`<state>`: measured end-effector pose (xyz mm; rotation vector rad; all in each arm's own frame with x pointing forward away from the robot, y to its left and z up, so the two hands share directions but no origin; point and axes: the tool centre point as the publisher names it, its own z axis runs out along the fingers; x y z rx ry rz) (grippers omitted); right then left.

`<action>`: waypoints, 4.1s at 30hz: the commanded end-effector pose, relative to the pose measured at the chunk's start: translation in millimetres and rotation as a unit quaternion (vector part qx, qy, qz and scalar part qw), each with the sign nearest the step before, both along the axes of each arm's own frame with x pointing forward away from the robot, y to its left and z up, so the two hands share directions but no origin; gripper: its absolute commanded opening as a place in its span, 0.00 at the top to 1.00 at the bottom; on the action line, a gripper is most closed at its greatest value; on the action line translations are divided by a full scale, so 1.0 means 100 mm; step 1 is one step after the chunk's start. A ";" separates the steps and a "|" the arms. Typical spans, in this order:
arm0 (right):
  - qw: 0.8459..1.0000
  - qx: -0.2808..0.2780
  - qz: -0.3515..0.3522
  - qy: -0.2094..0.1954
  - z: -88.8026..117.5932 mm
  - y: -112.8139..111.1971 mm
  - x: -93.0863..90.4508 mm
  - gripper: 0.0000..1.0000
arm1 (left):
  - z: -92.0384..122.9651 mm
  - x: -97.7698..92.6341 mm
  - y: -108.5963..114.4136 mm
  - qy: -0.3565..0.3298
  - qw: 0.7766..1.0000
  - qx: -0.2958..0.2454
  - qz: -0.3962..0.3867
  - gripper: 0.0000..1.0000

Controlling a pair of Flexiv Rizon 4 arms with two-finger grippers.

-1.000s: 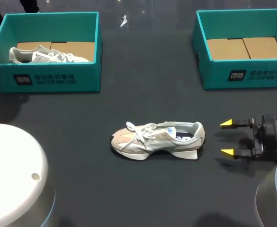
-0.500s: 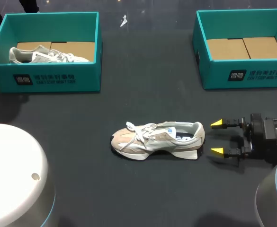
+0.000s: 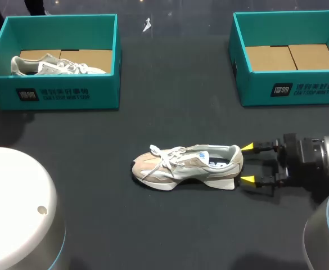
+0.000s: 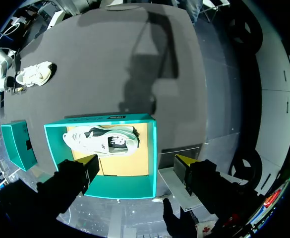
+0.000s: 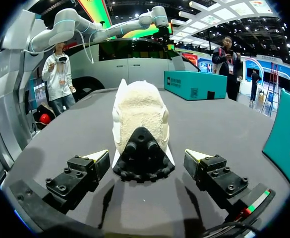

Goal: Take the shoe out of the shoebox, open the shoe tongue, remove and reinsert the insole, then place the shoe into the shoebox

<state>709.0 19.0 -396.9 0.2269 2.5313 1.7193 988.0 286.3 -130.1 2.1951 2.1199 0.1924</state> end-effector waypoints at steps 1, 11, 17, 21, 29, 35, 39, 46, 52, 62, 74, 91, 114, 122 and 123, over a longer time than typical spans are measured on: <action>1.000 -0.005 -0.001 0.001 0.01 0.05 -0.02 0.00 | 0.00 -0.01 0.00 0.000 1.000 0.001 0.000 0.00; 1.000 -0.008 -0.005 0.012 -0.04 0.15 -0.01 0.00 | 0.00 -0.01 0.00 0.000 1.000 0.001 0.000 0.00; 1.000 -0.007 -0.001 0.012 -0.05 0.21 0.00 0.00 | 0.00 -0.01 0.00 0.000 1.000 0.001 0.000 0.00; 1.000 -0.005 0.002 0.011 -0.05 0.23 0.01 0.00 | 0.00 -0.01 0.00 0.000 1.000 0.001 0.000 0.00; 1.000 -0.004 0.010 0.005 -0.07 0.31 0.03 0.00 | 0.00 -0.01 0.00 0.000 1.000 0.001 0.000 0.00; 1.000 -0.003 0.016 0.003 -0.08 0.36 0.03 0.00 | 0.00 -0.01 0.00 0.000 1.000 0.001 0.000 0.00; 1.000 0.001 0.016 0.003 -0.10 0.38 0.03 0.00 | 0.00 -0.01 0.00 0.000 1.000 0.001 0.000 0.00; 1.000 0.010 0.017 -0.002 -0.13 0.45 0.02 0.00 | 0.00 -0.01 0.00 0.000 1.000 0.001 0.000 0.00; 1.000 0.014 0.020 -0.001 -0.15 0.49 0.02 0.00 | 0.00 -0.01 0.00 0.000 1.000 0.001 0.000 0.00; 1.000 0.019 0.025 -0.004 -0.18 0.55 0.04 0.00 | 0.00 -0.01 0.00 0.000 1.000 0.001 0.000 0.00; 0.999 0.024 0.031 -0.005 -0.19 0.60 0.06 0.30 | 0.00 -0.01 0.00 0.000 1.000 0.001 0.000 0.00; 0.998 0.024 0.049 -0.007 -0.16 0.58 0.07 1.00 | 0.00 -0.01 0.00 0.000 1.000 0.001 0.000 0.00; 0.999 0.025 0.048 -0.004 -0.15 0.58 0.07 1.00 | 0.00 -0.01 0.00 0.000 1.000 0.001 0.000 0.00; 0.999 0.025 0.048 -0.004 -0.15 0.58 0.07 1.00 | 0.02 -0.36 -0.25 0.013 0.990 0.005 0.139 0.00; 0.999 0.025 0.048 -0.004 -0.15 0.58 0.07 1.00 | 0.00 -0.39 -0.30 0.019 0.982 0.014 0.190 0.00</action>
